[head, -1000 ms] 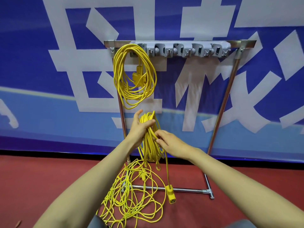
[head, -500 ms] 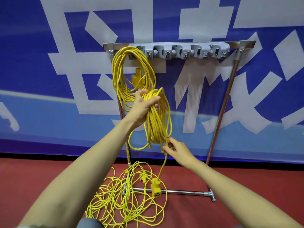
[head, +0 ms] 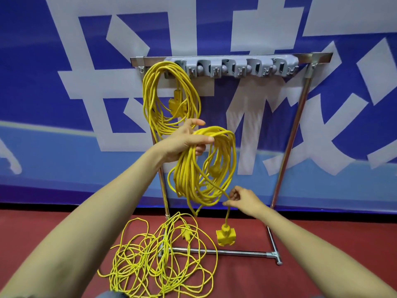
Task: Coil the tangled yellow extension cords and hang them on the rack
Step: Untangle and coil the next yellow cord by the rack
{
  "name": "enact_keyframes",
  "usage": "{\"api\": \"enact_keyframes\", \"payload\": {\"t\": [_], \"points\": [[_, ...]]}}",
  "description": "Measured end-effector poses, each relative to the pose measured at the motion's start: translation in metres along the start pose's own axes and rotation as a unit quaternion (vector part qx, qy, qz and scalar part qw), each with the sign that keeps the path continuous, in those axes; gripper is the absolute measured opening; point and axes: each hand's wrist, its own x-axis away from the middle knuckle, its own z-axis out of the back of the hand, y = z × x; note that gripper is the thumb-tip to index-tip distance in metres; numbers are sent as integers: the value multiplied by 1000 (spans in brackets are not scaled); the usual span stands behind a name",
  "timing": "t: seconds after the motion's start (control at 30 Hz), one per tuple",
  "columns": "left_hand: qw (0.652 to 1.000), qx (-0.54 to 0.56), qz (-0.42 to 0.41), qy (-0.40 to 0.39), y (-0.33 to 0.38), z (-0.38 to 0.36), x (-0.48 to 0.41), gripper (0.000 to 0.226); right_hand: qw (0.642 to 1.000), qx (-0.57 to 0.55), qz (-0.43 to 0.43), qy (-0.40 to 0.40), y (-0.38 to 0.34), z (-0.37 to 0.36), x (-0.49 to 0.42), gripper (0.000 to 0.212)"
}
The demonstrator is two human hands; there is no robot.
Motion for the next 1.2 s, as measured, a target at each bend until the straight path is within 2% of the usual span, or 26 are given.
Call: {"api": "enact_keyframes", "payload": {"t": [0.1, 0.13, 0.2, 0.27, 0.33, 0.37, 0.5, 0.6, 0.8, 1.0, 1.1, 1.2], "points": [[995, -85, 40, -42, -7, -4, -7, 51, 990, 104, -71, -63, 10, 14, -6, 61], [992, -96, 53, -56, -10, -4, -10, 52, 984, 139, -91, -60, 12, 19, -6, 67], [988, -111, 73, -76, -15, -5, -14, 53, 985, 146, -87, 14, 10, 32, -6, 65], [984, -126, 89, -91, -18, -7, -17, 52, 995, 40, -12, 92, -2, 48, -3, 73], [976, -153, 106, -110, -19, -13, -20, 52, 991, -61, 75, 88, -24, 68, 6, 98], [971, -173, 115, -120, -20, -17, -22, 52, 989, -77, 109, 68, -37, 77, 11, 109], [952, -227, 134, -154, -29, -28, -22, 55, 984, 13, 173, -33, -75, 93, 13, 126], [948, -232, 138, -167, -33, -27, -18, 56, 980, 10, 140, -139, -84, 86, 8, 116], [949, -259, 119, -135, -32, -14, -8, 54, 979, 55, 153, -120, -106, 72, 8, 51], [977, -184, 75, -83, -38, 11, 11, 52, 976, -94, 176, -89, -129, 57, 18, 59], [988, -147, 26, -47, -46, 18, 19, 49, 976, -108, 169, -85, -142, 54, 20, 55], [990, -139, -18, -13, -55, 22, 26, 46, 981, -74, 165, -71, -152, 59, 19, 52]]}}
